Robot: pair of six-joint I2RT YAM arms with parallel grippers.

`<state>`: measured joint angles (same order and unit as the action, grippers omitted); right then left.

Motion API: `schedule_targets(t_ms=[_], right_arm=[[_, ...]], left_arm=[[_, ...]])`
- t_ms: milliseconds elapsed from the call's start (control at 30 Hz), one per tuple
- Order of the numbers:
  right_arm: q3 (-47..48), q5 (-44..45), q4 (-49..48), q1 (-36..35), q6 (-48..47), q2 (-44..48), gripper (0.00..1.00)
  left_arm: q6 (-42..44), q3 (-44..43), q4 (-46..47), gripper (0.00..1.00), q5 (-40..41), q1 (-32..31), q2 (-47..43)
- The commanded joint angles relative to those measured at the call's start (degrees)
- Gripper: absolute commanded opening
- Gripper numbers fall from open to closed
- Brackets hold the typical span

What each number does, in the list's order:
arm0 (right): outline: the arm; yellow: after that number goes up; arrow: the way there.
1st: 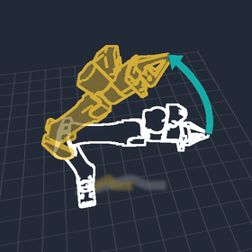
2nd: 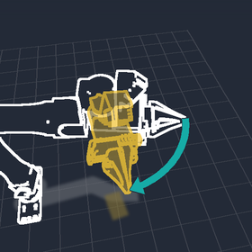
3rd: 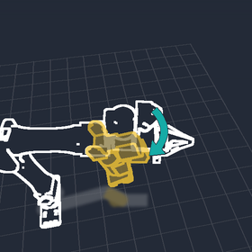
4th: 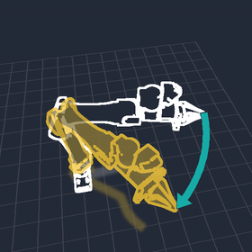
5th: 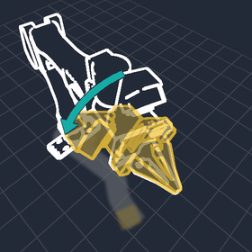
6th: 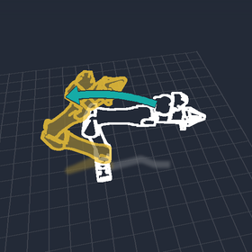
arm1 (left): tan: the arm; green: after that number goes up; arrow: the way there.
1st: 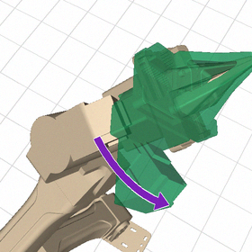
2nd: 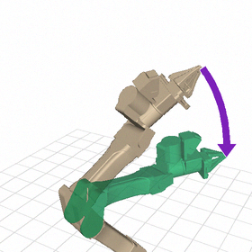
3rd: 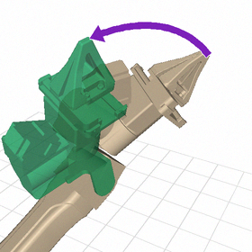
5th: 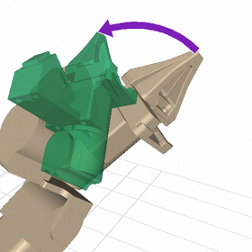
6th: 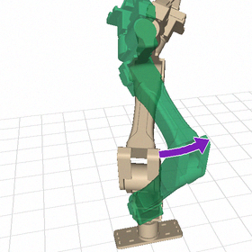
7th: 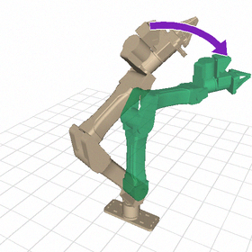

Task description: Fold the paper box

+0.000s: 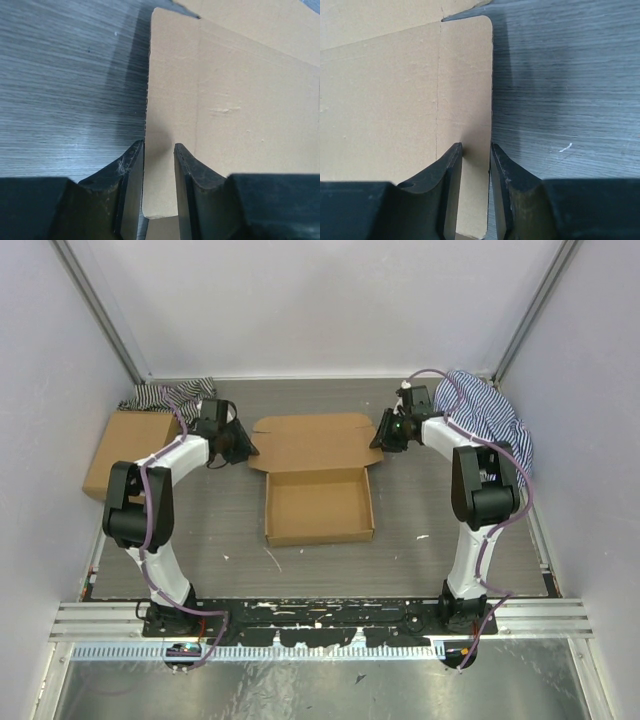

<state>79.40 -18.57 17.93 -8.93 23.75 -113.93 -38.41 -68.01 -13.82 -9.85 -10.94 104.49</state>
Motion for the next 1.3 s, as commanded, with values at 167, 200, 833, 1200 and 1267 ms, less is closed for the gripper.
schedule_targets(t_ms=[167,200,833,1200,1267], right_arm=[[4.3,9.0,4.7,-5.6,-4.6,4.9,0.31],[4.5,10.0,5.0,-6.2,-5.0,5.4,0.31],[4.7,18.5,6.8,-16.2,-7.6,5.5,0.31],[6.3,23.8,8.6,-19.8,-8.6,5.0,0.34],[6.4,24.2,8.8,-20.3,-8.6,4.8,0.36]], left_arm=[[4.2,-4.5,-3.4,0.36,3.5,-4.9,-2.0],[4.5,-4.8,-3.7,0.36,3.8,-5.3,-2.0],[6.9,-5.1,-3.2,0.36,7.0,-12.1,-4.4],[7.0,-6.3,-3.4,0.37,7.5,-14.1,-3.0],[7.2,-6.5,-3.5,0.37,7.8,-14.3,-2.9]])
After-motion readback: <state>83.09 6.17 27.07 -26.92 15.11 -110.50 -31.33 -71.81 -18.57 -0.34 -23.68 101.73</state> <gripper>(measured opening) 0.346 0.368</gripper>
